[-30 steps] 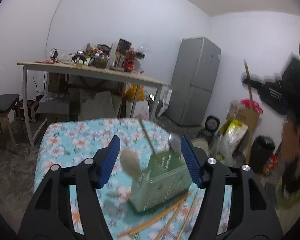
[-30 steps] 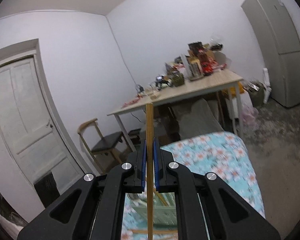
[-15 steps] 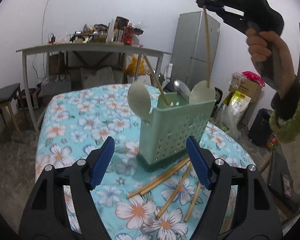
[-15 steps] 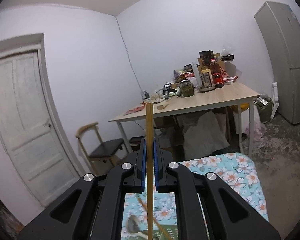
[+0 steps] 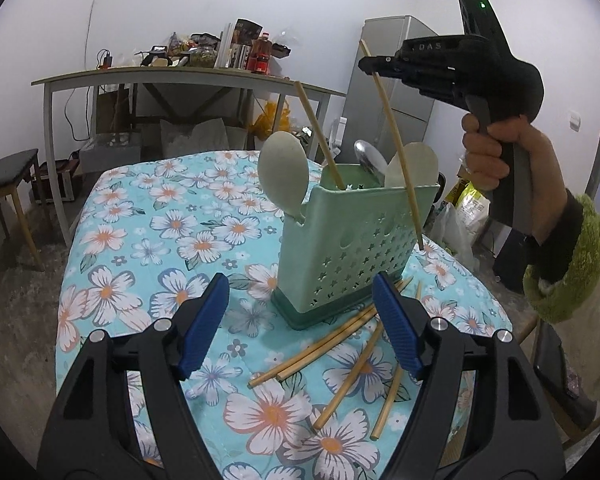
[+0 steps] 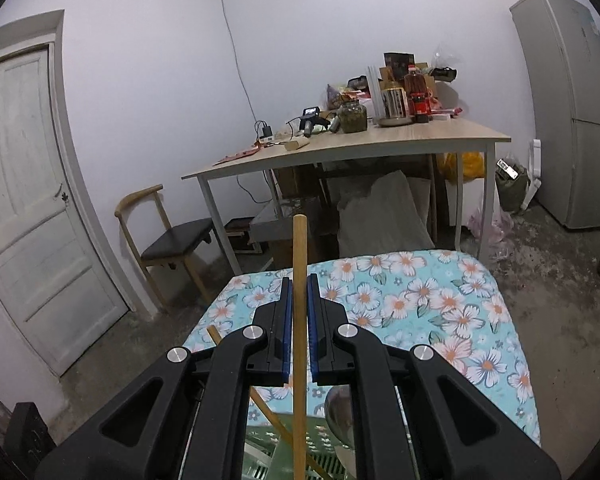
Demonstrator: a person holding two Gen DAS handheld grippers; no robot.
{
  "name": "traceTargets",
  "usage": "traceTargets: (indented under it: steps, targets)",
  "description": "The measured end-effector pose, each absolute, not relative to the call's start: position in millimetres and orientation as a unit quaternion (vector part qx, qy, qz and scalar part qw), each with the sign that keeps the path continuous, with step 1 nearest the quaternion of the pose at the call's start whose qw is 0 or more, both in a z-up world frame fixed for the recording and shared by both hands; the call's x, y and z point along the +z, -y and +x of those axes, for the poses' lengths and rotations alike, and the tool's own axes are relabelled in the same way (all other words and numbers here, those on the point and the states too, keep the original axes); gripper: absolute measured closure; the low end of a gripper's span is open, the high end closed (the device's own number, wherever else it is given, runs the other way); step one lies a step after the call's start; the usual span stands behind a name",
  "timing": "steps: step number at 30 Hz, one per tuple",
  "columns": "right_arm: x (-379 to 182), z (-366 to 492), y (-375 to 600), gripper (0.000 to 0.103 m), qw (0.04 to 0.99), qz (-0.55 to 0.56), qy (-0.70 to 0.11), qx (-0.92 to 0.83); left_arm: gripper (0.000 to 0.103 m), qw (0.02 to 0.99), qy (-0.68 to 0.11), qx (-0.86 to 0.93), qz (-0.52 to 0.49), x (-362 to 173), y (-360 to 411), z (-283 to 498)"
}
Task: Organize utensils
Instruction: 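Lower the chopstick into the holder and open the right tool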
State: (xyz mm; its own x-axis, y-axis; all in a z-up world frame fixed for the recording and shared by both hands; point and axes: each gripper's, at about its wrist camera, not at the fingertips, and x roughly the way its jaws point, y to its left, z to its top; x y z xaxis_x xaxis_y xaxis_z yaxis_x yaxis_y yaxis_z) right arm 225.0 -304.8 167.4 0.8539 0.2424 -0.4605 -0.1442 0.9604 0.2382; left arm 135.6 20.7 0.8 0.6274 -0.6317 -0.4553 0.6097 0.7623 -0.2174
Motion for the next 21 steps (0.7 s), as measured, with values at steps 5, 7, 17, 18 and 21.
traceTargets:
  steps: [5,7,17,18,21]
  targets:
    - [189.4,223.2,305.0,0.096,0.963,0.105,-0.223,0.108,0.033,0.902,-0.260,-0.343,-0.021,1.6,-20.8,135.5]
    - [205.8,222.1,303.6,0.096,0.969,0.099,-0.200,0.110,0.033,0.902,-0.261,-0.343,-0.021,1.5,-20.3,134.9]
    - [223.5,232.3,291.0,0.096,0.981,0.071,-0.153,0.100,0.033,0.905,-0.262,-0.336,-0.016,2.6,-21.0,133.4]
    - [216.9,233.8,289.2,0.096,0.980,0.064,-0.159,0.098,0.033,0.905,-0.262,-0.334,-0.018,2.4,-22.5,134.1]
    - [201.2,234.6,292.0,0.096,0.978,0.065,-0.175,0.092,0.033,0.905,-0.264,-0.332,-0.020,2.3,-23.9,134.7]
